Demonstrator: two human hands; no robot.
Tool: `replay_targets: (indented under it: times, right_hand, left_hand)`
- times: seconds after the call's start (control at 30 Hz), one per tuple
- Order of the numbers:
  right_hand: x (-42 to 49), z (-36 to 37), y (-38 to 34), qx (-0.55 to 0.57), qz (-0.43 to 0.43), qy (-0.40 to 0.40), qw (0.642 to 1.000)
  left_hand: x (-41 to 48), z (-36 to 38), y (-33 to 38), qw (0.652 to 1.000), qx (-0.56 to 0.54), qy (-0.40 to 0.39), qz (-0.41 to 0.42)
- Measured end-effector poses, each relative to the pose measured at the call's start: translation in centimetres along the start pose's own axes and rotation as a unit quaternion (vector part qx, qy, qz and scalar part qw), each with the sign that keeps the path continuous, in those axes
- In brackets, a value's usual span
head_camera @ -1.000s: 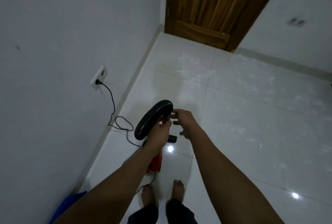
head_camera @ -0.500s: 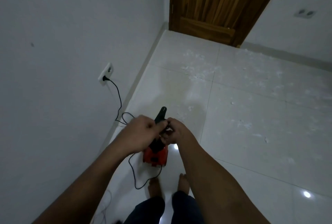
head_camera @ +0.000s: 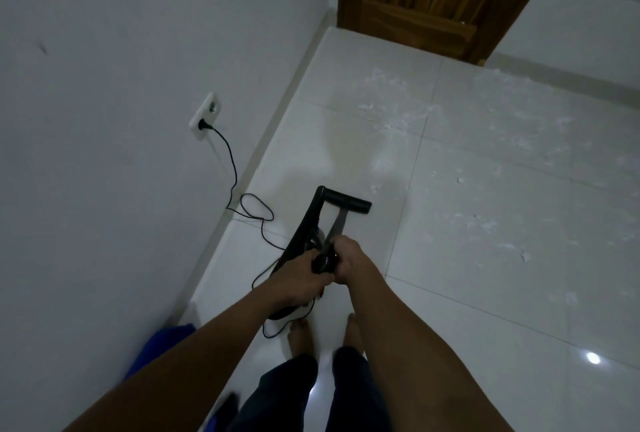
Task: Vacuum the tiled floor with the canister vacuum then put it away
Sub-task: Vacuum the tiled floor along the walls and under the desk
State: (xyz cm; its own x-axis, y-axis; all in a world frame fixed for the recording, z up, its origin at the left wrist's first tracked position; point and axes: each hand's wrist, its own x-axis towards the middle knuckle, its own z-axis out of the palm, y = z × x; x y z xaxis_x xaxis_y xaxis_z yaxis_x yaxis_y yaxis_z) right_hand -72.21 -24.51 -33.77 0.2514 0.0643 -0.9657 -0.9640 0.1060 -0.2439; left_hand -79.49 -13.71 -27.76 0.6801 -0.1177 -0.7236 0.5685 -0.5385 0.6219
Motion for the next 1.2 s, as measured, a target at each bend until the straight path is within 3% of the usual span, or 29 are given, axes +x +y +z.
replay_targets:
  times: [0.37, 0.63, 0.87, 1.0, 1.07, 1.2]
  right_hand:
    - [5.3, 0.1, 0.2, -0.053, -0.006, 0.042, 0.998]
    - [7.0, 1.2, -1.8, -0.067, -0.030, 0.016, 0.997]
    - [9.6, 2.6, -4.1, -0.162, -0.095, 0.031, 0.982]
    - [10.3, 2.1, -6.4, -0.139, -0.087, 0.033, 0.986]
    - [13.4, 2.1, -6.8, -0.136, -0.067, 0.022, 0.988]
    - [30.3, -1.1, -6.0, -0.113, -0.060, 0.082, 0.988]
  left_hand:
    - [2.8, 2.6, -3.3, 0.995, -0.010, 0.021, 0.098]
    - [4.9, 2.0, -4.1, 0.992, 0.013, 0.089, 0.084]
    - [8.1, 0.4, -3.7, 0.994, -0.006, 0.082, 0.068]
    - [10.0, -0.6, -2.3, 0.998, -0.004, 0.055, 0.042]
    - [11.3, -1.3, -1.2, 0.999, 0.006, 0.030, 0.041]
    - [14.4, -2.6, 1.7, 0.999, 0.013, 0.002, 0.039]
